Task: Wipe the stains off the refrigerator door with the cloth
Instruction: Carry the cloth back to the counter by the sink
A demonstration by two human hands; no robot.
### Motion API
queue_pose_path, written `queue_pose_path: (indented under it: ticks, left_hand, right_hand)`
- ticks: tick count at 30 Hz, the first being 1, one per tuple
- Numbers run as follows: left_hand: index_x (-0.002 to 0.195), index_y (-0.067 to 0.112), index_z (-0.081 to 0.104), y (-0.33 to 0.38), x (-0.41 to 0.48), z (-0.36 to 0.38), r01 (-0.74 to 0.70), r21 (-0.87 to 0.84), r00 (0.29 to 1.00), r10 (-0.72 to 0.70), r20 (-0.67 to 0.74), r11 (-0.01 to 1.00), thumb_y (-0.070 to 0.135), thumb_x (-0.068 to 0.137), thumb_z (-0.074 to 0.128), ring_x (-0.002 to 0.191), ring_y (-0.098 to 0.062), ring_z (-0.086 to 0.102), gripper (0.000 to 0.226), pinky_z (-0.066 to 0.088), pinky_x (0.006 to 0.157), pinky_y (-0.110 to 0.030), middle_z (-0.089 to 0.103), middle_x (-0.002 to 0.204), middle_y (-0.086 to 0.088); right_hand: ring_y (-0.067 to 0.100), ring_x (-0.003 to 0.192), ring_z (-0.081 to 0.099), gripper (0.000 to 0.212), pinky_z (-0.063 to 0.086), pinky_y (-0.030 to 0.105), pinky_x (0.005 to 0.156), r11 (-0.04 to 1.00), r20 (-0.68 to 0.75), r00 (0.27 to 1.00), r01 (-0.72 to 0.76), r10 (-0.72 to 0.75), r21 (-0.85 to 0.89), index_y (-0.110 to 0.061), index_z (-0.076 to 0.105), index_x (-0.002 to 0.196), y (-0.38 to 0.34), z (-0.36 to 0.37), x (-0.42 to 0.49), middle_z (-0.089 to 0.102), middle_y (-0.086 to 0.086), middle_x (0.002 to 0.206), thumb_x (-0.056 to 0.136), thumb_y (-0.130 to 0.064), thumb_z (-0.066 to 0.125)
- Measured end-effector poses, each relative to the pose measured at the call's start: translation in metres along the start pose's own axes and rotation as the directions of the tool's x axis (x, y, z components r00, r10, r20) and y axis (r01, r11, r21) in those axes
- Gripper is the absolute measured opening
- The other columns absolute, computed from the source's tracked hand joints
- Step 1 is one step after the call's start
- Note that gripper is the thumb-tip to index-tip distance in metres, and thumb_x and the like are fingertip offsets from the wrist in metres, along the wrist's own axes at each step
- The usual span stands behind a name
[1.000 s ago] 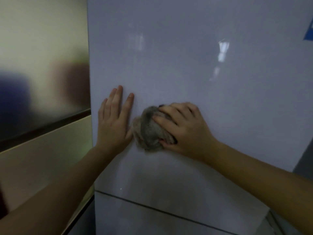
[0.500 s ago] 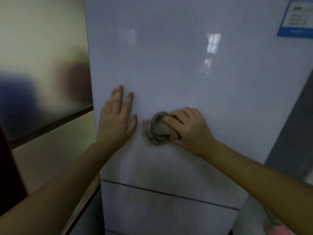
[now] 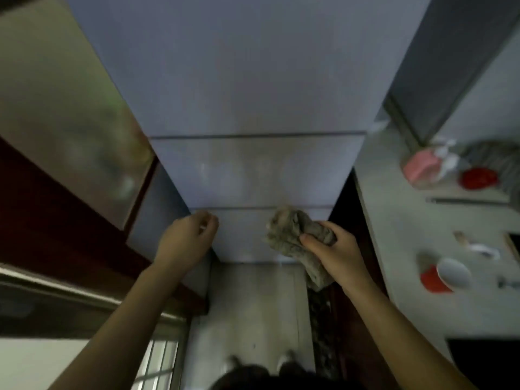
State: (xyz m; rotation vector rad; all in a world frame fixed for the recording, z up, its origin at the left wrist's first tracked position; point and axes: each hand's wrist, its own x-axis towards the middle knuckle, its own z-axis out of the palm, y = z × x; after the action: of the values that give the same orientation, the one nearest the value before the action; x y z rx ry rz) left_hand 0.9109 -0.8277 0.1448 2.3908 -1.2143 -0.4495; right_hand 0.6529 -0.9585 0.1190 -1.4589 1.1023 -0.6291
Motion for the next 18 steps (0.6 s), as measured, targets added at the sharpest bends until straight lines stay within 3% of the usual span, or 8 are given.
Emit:
queue_pose_path:
  ticks: [3, 6, 8, 10, 13, 16, 18]
  left_hand:
    - [0.086, 0.011, 0.065, -0.04, -0.037, 0.058, 0.117, 0.028, 0.971, -0.12, 0.207, 0.993, 0.041, 0.1, 0.047, 0.076, -0.031, 0.065, 0.038, 0.049, 0.068, -0.039, 0.068, 0.078, -0.01]
    - [0.091, 0.016, 0.069, -0.074, -0.064, 0.095, 0.173, 0.081, 0.892, -0.191, 0.409, 0.982, 0.048, 0.093, 0.045, 0.082, -0.029, 0.07, 0.04, 0.057, 0.077, -0.041, 0.073, 0.083, -0.006]
    - [0.091, 0.013, 0.069, -0.091, -0.069, 0.114, 0.136, 0.135, 0.825, -0.188, 0.533, 0.982, 0.046, 0.091, 0.044, 0.084, -0.03, 0.071, 0.041, 0.058, 0.081, -0.043, 0.074, 0.086, -0.01]
    - [0.089, 0.012, 0.07, -0.104, -0.071, 0.128, 0.137, 0.146, 0.799, -0.197, 0.568, 0.98, 0.053, 0.083, 0.04, 0.086, -0.031, 0.071, 0.051, 0.058, 0.084, -0.044, 0.074, 0.089, -0.013]
    - [0.09, 0.006, 0.071, -0.129, -0.064, 0.144, 0.101, 0.168, 0.74, -0.187, 0.646, 0.981, 0.042, 0.091, 0.047, 0.091, -0.034, 0.07, 0.043, 0.056, 0.087, -0.044, 0.073, 0.095, -0.017]
    - [0.088, 0.002, 0.071, -0.143, -0.053, 0.151, 0.059, 0.164, 0.669, -0.161, 0.726, 0.985, 0.037, 0.091, 0.05, 0.091, -0.032, 0.072, 0.041, 0.055, 0.088, -0.044, 0.074, 0.096, -0.018]
    - [0.083, -0.001, 0.071, -0.15, -0.042, 0.156, -0.014, 0.168, 0.622, -0.123, 0.773, 0.986, 0.042, 0.082, 0.047, 0.081, -0.031, 0.073, 0.049, 0.056, 0.08, -0.041, 0.074, 0.086, -0.019]
  right_hand:
    - [0.018, 0.084, 0.074, 0.014, 0.056, 0.02, 0.068, 0.977, -0.089, 0.973, -0.21, 0.214, 0.045, -0.029, 0.073, 0.084, 0.071, -0.011, -0.055, 0.076, -0.006, 0.079, 0.087, -0.016, 0.079]
    - [0.02, 0.086, 0.072, 0.018, 0.054, 0.033, 0.081, 0.919, -0.176, 0.903, -0.392, 0.392, 0.036, -0.032, 0.071, 0.077, 0.123, -0.02, -0.101, 0.074, -0.006, 0.08, 0.09, -0.021, 0.076]
    - [0.016, 0.086, 0.069, 0.007, 0.051, 0.026, 0.077, 0.883, -0.237, 0.851, -0.46, 0.468, 0.093, -0.023, 0.074, 0.086, 0.146, -0.023, -0.13, 0.072, -0.007, 0.083, 0.092, -0.02, 0.074]
    - [0.01, 0.079, 0.067, 0.01, 0.05, 0.014, 0.063, 0.871, -0.298, 0.819, -0.478, 0.49, 0.117, -0.01, 0.074, 0.096, 0.156, -0.021, -0.151, 0.071, -0.005, 0.083, 0.093, -0.019, 0.073]
    - [0.002, 0.06, 0.063, 0.01, 0.048, 0.01, 0.052, 0.826, -0.403, 0.725, -0.531, 0.558, 0.188, -0.007, 0.071, 0.089, 0.162, -0.006, -0.182, 0.068, 0.001, 0.076, 0.092, -0.016, 0.074]
    - [0.013, 0.068, 0.064, 0.015, 0.051, 0.023, 0.062, 0.784, -0.481, 0.635, -0.58, 0.604, 0.219, -0.006, 0.069, 0.086, 0.165, 0.021, -0.217, 0.068, 0.005, 0.076, 0.09, -0.019, 0.077]
    - [0.02, 0.071, 0.067, 0.019, 0.051, 0.031, 0.068, 0.759, -0.531, 0.568, -0.595, 0.629, 0.263, -0.008, 0.069, 0.079, 0.169, 0.043, -0.241, 0.071, 0.005, 0.072, 0.089, -0.021, 0.078]
